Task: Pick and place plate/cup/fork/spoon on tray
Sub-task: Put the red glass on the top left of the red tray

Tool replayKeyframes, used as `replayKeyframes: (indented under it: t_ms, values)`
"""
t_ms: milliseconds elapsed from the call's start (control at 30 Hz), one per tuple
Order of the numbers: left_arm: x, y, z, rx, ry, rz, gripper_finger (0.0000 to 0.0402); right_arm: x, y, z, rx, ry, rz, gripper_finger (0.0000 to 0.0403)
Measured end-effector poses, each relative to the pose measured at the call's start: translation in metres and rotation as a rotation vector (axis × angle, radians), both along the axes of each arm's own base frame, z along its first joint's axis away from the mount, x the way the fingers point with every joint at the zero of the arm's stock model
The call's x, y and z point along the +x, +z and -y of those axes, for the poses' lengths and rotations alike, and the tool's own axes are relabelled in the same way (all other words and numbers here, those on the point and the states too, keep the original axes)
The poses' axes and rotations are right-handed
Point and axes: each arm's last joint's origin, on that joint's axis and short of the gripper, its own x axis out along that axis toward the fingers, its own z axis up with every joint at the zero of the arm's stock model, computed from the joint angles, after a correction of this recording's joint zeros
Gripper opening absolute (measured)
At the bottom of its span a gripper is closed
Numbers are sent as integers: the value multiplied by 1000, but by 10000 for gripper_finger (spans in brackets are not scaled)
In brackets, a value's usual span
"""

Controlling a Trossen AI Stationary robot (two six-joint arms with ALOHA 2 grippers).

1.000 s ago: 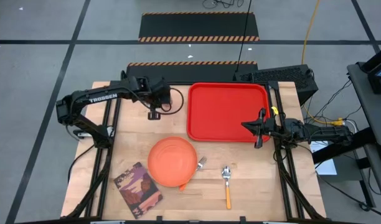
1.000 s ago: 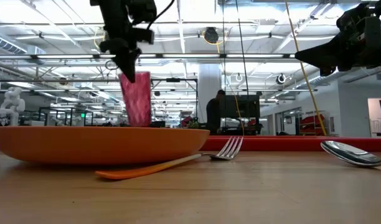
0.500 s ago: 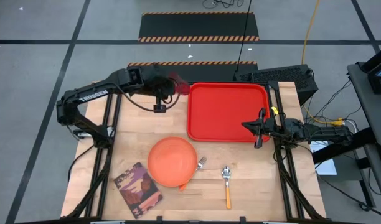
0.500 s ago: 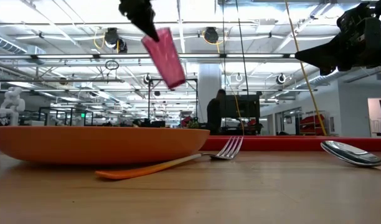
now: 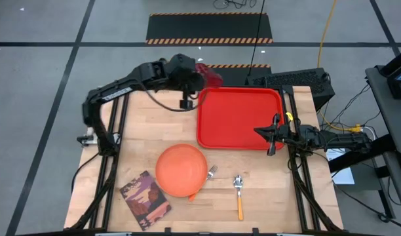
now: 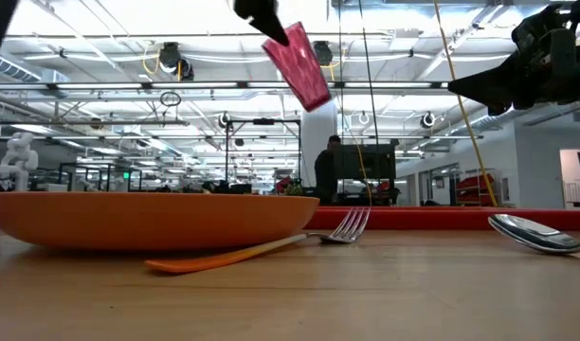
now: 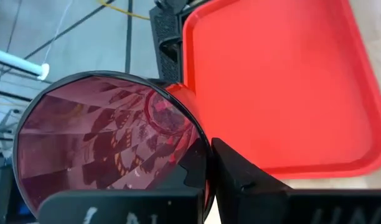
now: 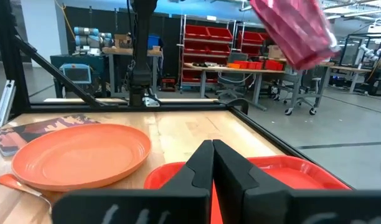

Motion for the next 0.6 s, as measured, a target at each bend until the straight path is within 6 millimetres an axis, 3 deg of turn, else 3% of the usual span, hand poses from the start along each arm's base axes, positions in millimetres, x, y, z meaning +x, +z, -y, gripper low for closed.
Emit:
replayKeyframes:
  t_ms: [233, 600]
  values:
    - [36, -29, -30, -31, 2, -57, 13, 2, -3, 0, -1, 7, -37, 0]
    - [59, -101, -68, -201, 7, -237, 13, 6, -8, 0, 0, 7, -94, 0]
